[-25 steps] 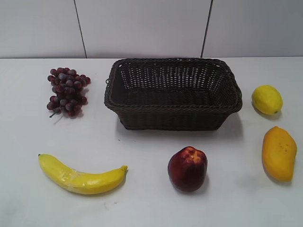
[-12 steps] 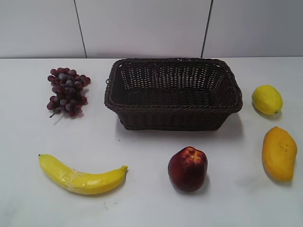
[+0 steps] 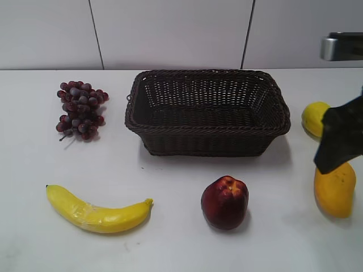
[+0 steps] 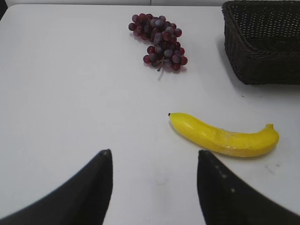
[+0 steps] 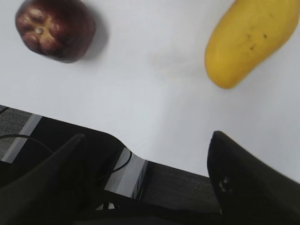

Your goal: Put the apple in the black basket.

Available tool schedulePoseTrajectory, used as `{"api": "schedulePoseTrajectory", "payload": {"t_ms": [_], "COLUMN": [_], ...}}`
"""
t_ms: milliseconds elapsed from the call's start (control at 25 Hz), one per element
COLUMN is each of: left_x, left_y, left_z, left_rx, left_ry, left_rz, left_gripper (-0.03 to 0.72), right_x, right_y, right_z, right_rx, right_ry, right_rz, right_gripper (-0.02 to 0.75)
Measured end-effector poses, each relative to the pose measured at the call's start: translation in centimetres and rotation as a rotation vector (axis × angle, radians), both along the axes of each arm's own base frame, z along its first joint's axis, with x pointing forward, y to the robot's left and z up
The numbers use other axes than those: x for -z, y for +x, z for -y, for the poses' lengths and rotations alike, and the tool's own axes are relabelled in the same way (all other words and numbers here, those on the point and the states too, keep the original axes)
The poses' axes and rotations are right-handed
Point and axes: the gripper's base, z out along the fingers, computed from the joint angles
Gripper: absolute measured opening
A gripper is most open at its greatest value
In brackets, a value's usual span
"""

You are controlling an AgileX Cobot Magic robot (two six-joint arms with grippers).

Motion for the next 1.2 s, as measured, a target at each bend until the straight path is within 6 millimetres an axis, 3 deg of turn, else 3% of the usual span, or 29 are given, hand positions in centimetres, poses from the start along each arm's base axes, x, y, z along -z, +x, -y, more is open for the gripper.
{"api": "schedulePoseTrajectory", "payload": {"t_ms": [320,560,840,1200], "left_x": [0.0,0.0,0.0,0.0], "left_y": [0.0,0.0,0.0,0.0], "left_z": [0.0,0.0,0.0,0.0], "left_rx": [0.000,0.000,0.000,0.000], "left_ry": [0.000,0.000,0.000,0.000], "left_rz": [0.000,0.000,0.000,0.000], "left_gripper": [0.433,0.409,0.380,0.370], "right_x": [2.1,5.3,9.4,9.9], "right_y": [1.5,2.6,3.4,4.3], "right_z": [-8.5,-12.8,-14.1,-13.9], "right_rx": [-0.093,-0.092,-0.062,0.005], "right_ry": [-0.030,-0.051,-0.111,-0.151], "right_rz": [-0.036,-0.077,-0.152,-0.082], "right_gripper": [0.592,0.592,0.592,0.592]}}
